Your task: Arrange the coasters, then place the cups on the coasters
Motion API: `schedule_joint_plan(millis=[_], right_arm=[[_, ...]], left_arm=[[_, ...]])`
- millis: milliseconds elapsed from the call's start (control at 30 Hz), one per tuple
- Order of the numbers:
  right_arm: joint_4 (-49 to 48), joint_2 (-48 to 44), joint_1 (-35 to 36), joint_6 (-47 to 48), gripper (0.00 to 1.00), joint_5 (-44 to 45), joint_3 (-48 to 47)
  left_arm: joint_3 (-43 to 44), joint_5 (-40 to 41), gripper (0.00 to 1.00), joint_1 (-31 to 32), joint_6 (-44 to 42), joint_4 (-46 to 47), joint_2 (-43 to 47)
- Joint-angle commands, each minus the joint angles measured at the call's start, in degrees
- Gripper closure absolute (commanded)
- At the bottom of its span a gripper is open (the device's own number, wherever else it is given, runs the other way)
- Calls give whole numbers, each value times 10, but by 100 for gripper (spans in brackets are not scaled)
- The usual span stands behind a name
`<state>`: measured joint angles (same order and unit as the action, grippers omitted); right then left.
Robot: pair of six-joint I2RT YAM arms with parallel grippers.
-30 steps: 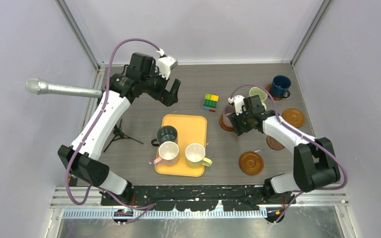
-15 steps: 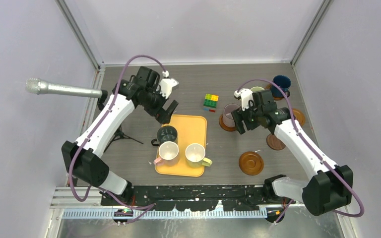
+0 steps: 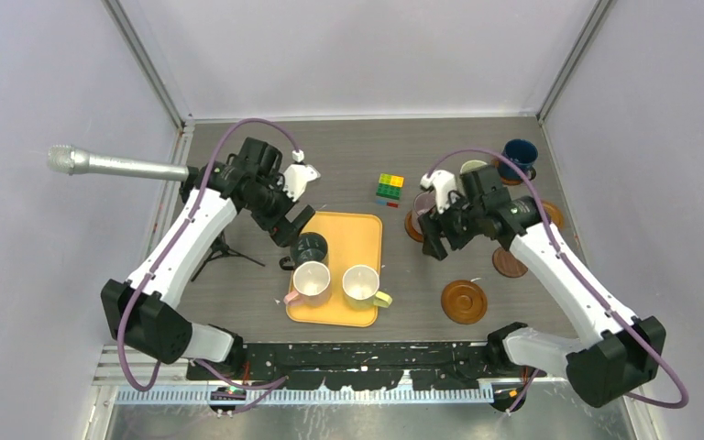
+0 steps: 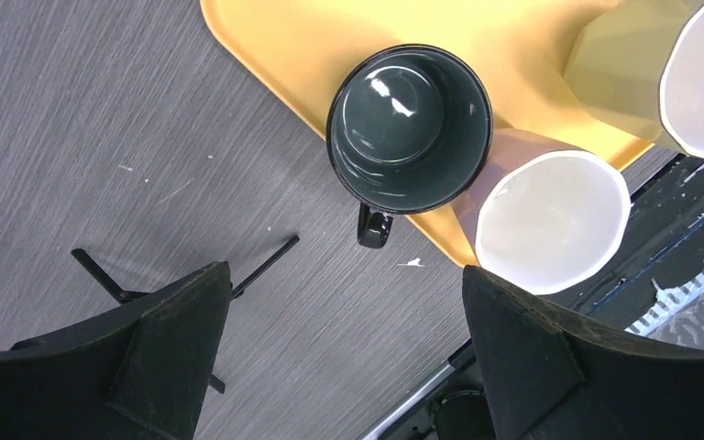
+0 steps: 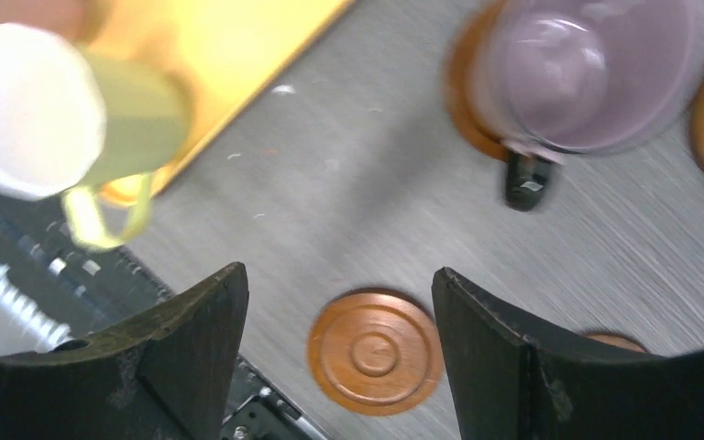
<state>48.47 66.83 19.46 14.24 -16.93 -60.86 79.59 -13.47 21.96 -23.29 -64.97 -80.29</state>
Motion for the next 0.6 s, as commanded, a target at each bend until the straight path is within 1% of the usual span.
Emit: schedule_joint_plan(millis=[0, 67, 200, 333, 500, 567], right_arm=[[56, -51, 114, 37, 22, -49, -13], [54, -54, 169, 41, 22, -41, 0], [33, -31, 228, 12, 22, -44, 8], [-22, -2, 290, -24, 22, -4, 31], [-95, 38, 327, -73, 23, 47, 61], [-117, 50, 337, -88, 25, 67, 69]], left_arm=[[-7, -22, 0, -2, 16, 32, 24], [-10, -17, 0, -2, 34, 43, 24], [-16, -6, 0, -2, 61, 65, 31], [-29, 4, 0, -2, 81, 88, 42], [-30, 4, 0, -2, 101, 95, 56], [-31, 5, 0, -2, 103, 98, 66]])
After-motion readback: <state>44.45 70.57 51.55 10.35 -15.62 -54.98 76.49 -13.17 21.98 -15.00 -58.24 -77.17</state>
